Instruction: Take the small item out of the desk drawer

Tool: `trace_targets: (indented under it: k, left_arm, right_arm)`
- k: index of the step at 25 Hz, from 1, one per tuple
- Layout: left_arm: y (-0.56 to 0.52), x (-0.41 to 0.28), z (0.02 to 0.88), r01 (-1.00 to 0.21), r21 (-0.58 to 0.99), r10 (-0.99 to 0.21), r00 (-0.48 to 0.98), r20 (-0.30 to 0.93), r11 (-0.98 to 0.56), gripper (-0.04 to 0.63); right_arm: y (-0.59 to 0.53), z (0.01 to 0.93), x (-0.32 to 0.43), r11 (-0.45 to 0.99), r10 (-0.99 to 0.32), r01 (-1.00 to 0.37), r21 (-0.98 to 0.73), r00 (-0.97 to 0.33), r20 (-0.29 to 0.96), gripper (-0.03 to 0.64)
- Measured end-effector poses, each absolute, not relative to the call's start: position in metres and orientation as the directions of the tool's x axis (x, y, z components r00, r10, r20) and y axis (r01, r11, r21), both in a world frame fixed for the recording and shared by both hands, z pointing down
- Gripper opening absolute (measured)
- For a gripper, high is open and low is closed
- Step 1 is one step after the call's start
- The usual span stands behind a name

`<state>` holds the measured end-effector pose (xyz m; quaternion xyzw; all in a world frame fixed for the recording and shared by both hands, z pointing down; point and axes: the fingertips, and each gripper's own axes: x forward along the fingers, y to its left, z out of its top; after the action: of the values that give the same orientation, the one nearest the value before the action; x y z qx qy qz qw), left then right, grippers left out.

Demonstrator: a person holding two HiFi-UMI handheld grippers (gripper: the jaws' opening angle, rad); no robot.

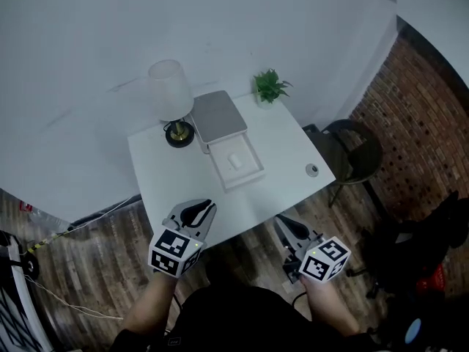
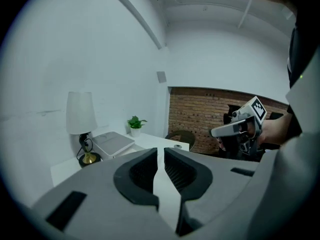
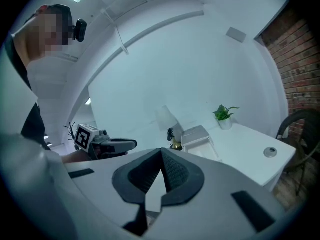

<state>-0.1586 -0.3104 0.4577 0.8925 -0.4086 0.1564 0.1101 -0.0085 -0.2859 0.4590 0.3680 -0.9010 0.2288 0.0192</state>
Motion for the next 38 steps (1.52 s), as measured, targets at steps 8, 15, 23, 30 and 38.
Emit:
trace_targets:
  k: [8,15,23,30,38]
  left_arm:
    - [-0.37,-0.149,0.49,-0.671,0.042,-0.588,0.676,0.444,-0.74,0.11]
    - [-0.431,-0.122,0.526,-0.657,0.028,-0.552,0.654,0.518,-0.753,0.178]
    - [-0.485,-0.105,0.599,-0.642,-0.021,-0.492,0.566,0.662,-0.766,0.219]
    - [-0.507,-0.076,0.629,-0.581,-0.05,-0.45,0.569,0.688,-0.812,0.225]
    - [-0.525,-0.067,0.66,-0.512,-0.134,-0.398,0.45,0.8,-0.849,0.262]
  right_arm:
    - [-0.307,0.47,-0.026,0.572,-0.675,-0.689,-0.445,-0.703,0.222,-0.002]
    - [-0.327,0.503,-0.001,0.533,-0.659,-0.699,-0.477,-0.696,0.285,0.0]
    - [-0.352,0.553,0.019,0.473,-0.635,-0.685,-0.553,-0.701,0.324,0.0]
    - [-0.369,0.568,0.018,0.474,-0.606,-0.651,-0.593,-0.73,0.316,0.0]
    - [-0.382,0.566,0.034,0.459,-0.623,-0.656,-0.6,-0.719,0.309,-0.001]
